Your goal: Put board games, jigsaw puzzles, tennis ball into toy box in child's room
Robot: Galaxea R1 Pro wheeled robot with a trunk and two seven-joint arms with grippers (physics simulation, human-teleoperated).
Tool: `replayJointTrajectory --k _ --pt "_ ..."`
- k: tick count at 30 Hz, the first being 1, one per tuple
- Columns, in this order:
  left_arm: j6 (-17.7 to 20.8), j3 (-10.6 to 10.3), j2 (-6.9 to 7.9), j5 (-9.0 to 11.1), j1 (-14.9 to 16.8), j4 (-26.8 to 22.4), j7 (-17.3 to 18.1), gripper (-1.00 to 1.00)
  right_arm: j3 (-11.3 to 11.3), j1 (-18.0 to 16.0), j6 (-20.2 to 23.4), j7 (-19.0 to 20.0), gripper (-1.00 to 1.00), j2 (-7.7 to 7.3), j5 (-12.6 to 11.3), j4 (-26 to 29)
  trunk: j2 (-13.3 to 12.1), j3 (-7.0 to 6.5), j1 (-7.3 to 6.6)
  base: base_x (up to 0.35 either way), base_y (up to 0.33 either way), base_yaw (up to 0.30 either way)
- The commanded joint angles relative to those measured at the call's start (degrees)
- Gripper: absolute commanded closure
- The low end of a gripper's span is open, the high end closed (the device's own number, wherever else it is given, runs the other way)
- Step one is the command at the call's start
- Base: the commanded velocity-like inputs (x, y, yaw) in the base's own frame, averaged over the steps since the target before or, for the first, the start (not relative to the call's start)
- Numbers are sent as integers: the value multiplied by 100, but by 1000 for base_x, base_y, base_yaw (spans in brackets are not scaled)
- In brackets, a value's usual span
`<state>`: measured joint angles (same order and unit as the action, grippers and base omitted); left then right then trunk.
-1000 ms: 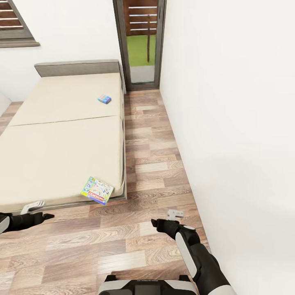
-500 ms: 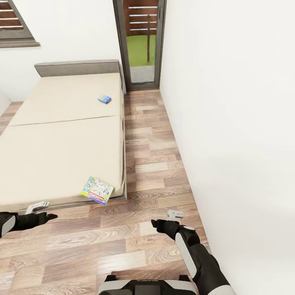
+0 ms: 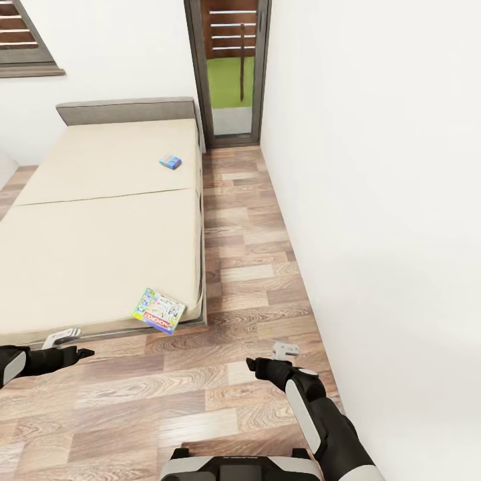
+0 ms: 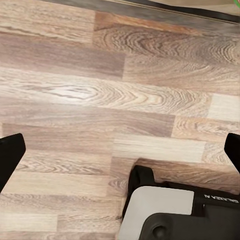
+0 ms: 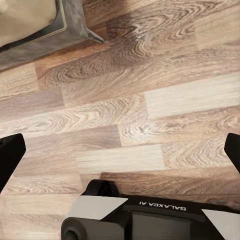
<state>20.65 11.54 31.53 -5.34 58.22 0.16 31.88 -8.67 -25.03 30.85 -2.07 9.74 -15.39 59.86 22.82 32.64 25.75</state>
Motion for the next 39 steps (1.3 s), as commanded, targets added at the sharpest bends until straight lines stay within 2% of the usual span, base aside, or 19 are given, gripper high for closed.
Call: replayJointTrajectory --k 1,26,39 --pt "26 50 2 -55 5 1 20 -100 -3 -2 26 -22 -100 0 -34 8 10 8 3 0 0 0" --pt "35 58 2 -17 5 1 12 -100 -3 -4 26 -22 -100 1 -43 8 10 8 3 0 0 0" --pt "34 59 -8 0 5 6 -311 -100 -3 -3 26 -22 -100 1 -43 8 10 8 3 0 0 0"
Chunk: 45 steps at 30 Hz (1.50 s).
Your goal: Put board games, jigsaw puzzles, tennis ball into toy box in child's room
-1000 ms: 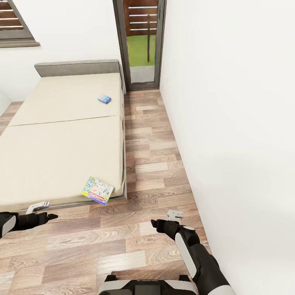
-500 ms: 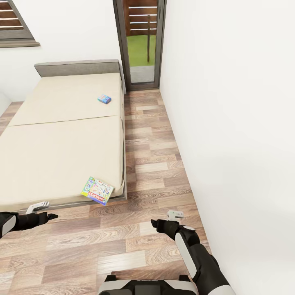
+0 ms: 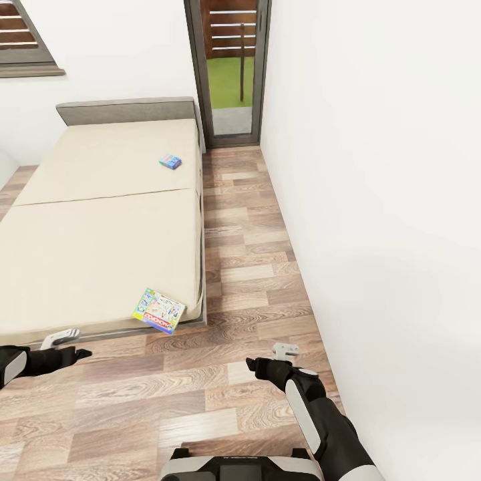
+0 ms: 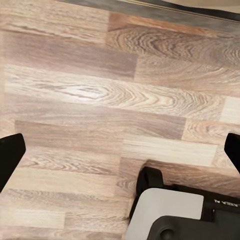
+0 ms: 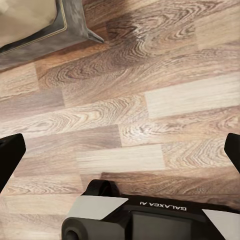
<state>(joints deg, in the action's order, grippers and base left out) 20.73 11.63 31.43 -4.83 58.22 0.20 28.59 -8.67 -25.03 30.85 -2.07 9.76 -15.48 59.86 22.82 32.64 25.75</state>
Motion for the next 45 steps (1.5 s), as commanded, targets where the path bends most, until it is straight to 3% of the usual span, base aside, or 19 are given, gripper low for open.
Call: replayJointTrajectory --k 1,10,27,45 --pt "27 49 -3 -49 5 3 -7 -100 -3 -2 26 -22 -100 0 -34 8 10 8 3 0 0 0" --pt "27 49 -86 -59 4 -2 -105 -100 -3 -3 26 -22 -100 0 -34 8 10 8 3 0 0 0" --pt "27 49 -102 -56 5 -2 -110 -100 -3 -2 21 -22 -100 0 -27 8 10 2 3 0 0 0" --pt "27 49 -102 -61 4 -2 -108 -100 -11 -2 -80 -22 -100 0 -15 8 10 -147 3 0 0 0"
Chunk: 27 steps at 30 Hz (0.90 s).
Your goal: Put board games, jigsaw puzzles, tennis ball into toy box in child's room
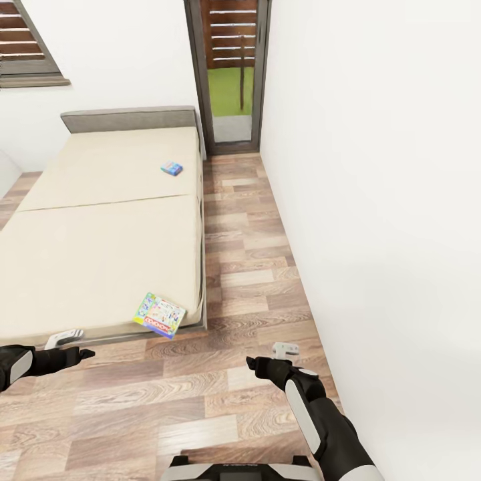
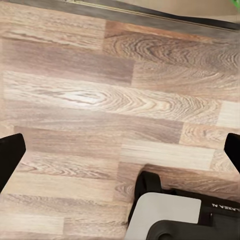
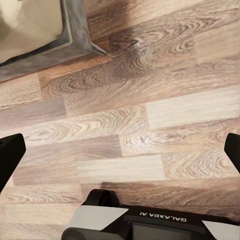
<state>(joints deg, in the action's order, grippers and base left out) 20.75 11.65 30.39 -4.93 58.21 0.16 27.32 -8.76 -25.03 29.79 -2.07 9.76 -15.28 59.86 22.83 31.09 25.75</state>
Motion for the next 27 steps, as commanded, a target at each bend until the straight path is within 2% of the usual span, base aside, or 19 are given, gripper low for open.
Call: replayJointTrajectory --k 1,20,27 --pt "26 48 2 -52 3 1 19 -100 -3 -2 23 -22 -100 0 -35 8 9 -2 4 0 0 0" --pt "24 48 2 -52 4 1 19 -100 -3 -2 9 -22 -100 0 -36 8 9 -183 4 -2 0 0" --pt "26 48 2 -61 5 1 19 -100 -3 -2 9 -22 -100 0 -36 8 9 -250 4 -126 28 0"
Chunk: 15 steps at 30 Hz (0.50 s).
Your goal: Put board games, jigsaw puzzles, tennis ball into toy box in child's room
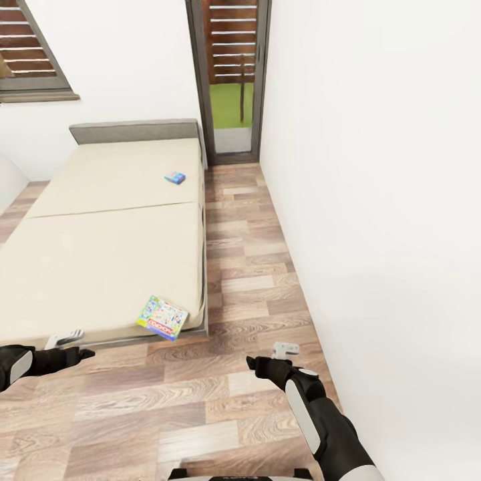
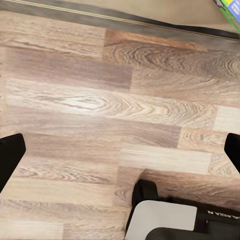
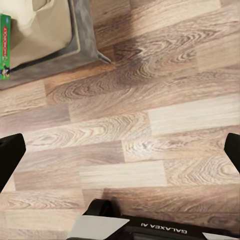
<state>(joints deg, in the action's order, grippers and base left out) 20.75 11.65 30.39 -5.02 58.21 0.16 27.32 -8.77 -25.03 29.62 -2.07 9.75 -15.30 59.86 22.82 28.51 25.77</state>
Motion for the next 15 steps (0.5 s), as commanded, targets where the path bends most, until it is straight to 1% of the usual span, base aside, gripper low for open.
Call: replayJointTrajectory --k 1,3,6,15 --pt "25 48 2 -56 5 1 19 -100 -2 -2 27 -22 -100 0 -35 8 10 -1 2 -210 88 0" --pt "25 48 -2 -63 6 1 19 -100 -2 -2 27 -22 -100 0 -35 8 10 -20 2 -207 85 0" --pt "21 48 -5 -67 6 1 19 -100 -2 -2 27 -22 -100 0 -35 8 10 -49 2 -110 41 0" --pt "17 48 -6 -76 6 1 19 -100 -2 -2 27 -22 -100 0 -35 8 10 -135 2 -25 10 0"
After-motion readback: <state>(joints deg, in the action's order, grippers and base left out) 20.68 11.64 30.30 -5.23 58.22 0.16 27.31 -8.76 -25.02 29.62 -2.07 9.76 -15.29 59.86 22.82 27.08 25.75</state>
